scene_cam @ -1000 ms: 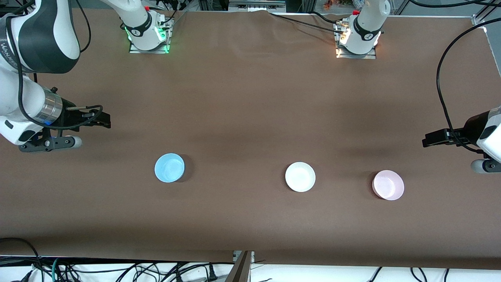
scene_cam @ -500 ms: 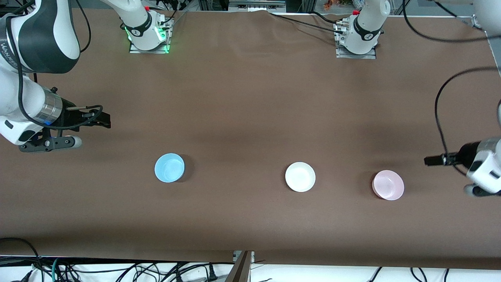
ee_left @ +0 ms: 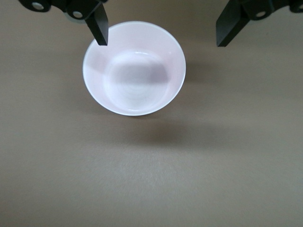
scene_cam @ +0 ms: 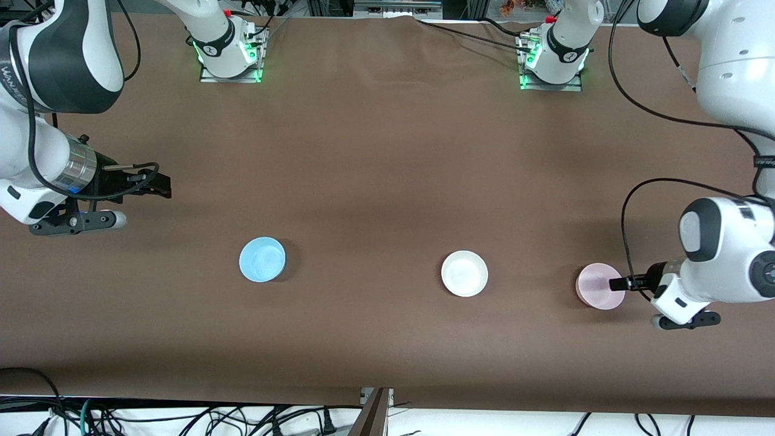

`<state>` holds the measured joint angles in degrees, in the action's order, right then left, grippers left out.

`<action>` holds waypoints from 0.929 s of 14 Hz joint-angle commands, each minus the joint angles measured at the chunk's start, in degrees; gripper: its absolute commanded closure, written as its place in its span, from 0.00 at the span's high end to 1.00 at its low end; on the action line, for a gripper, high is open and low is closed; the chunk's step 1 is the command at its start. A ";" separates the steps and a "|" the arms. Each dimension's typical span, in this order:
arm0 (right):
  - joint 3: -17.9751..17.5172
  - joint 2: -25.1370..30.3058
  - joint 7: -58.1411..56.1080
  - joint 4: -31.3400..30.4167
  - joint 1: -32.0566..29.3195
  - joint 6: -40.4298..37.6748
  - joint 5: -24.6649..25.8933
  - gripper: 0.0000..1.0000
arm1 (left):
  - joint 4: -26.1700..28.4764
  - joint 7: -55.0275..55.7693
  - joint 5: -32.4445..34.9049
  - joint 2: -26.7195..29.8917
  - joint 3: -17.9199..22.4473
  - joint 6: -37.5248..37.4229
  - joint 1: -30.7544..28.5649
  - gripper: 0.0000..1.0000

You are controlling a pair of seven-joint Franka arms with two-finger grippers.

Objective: Stack pink and blue bowls on white bowl
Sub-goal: 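Move the left gripper down over the pink bowl, then close the left gripper on the pink bowl's rim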

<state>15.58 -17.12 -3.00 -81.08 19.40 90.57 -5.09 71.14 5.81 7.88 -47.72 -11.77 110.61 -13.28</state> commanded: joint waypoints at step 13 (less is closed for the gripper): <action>-0.20 -0.02 -0.25 0.57 -0.32 -0.13 -1.06 1.00 | 4.71 -0.89 7.93 -2.91 1.23 8.65 -0.70 0.56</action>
<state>15.58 -17.12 -3.00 -81.08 19.34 90.70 -5.16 74.98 5.41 13.00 -51.10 -10.47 118.50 -14.18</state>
